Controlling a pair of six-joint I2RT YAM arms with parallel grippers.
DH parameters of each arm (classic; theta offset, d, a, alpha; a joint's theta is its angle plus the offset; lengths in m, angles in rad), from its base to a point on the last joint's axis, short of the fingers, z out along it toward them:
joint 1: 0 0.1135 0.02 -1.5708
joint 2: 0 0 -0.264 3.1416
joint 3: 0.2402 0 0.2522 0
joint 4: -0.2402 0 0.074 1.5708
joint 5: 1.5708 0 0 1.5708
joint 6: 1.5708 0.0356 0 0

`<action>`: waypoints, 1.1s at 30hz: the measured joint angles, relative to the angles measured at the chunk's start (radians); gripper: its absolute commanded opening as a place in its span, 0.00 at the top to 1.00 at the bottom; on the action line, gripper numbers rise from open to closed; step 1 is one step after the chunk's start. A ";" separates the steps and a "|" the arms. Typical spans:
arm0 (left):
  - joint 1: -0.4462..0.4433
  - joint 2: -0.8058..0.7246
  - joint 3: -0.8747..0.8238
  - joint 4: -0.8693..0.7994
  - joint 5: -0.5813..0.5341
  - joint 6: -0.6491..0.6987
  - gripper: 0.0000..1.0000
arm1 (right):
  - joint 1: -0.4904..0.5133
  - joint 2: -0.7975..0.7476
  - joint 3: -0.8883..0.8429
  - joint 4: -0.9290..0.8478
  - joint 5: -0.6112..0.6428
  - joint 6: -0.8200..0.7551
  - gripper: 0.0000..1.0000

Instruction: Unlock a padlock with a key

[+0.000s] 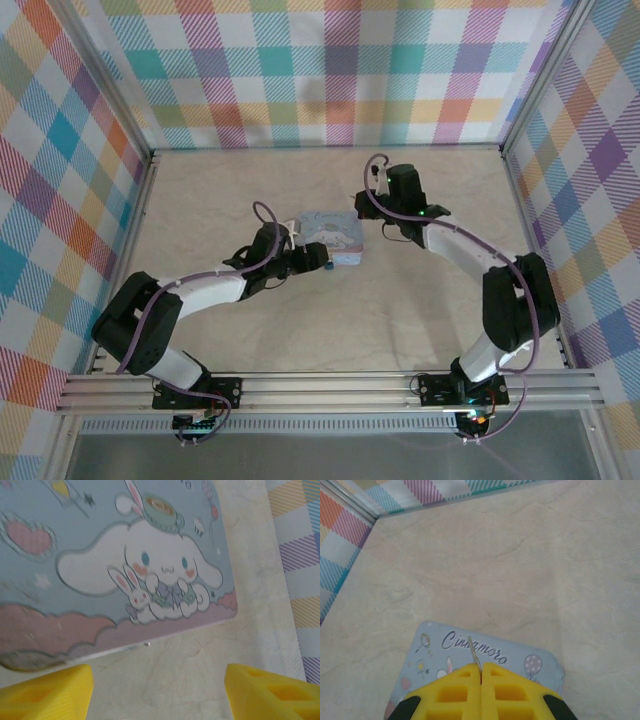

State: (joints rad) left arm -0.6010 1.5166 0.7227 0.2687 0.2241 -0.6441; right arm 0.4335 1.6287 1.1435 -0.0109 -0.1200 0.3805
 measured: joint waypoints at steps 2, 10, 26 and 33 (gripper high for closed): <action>0.017 0.007 0.007 0.000 -0.002 0.016 0.29 | -0.002 0.035 0.032 -0.008 0.002 -0.005 1.00; 0.061 0.090 0.049 0.004 0.004 0.064 0.27 | -0.004 0.131 0.134 -0.029 0.008 -0.009 1.00; 0.034 0.118 -0.097 0.241 0.061 0.117 0.11 | -0.009 0.309 0.270 -0.105 0.050 -0.050 1.00; -0.026 0.192 -0.159 0.457 0.016 0.197 0.11 | -0.009 0.345 0.305 -0.126 0.051 -0.066 1.00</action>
State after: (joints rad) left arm -0.6266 1.7084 0.5636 0.7254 0.2401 -0.4473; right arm 0.4248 1.9739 1.4483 -0.1371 -0.0692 0.3145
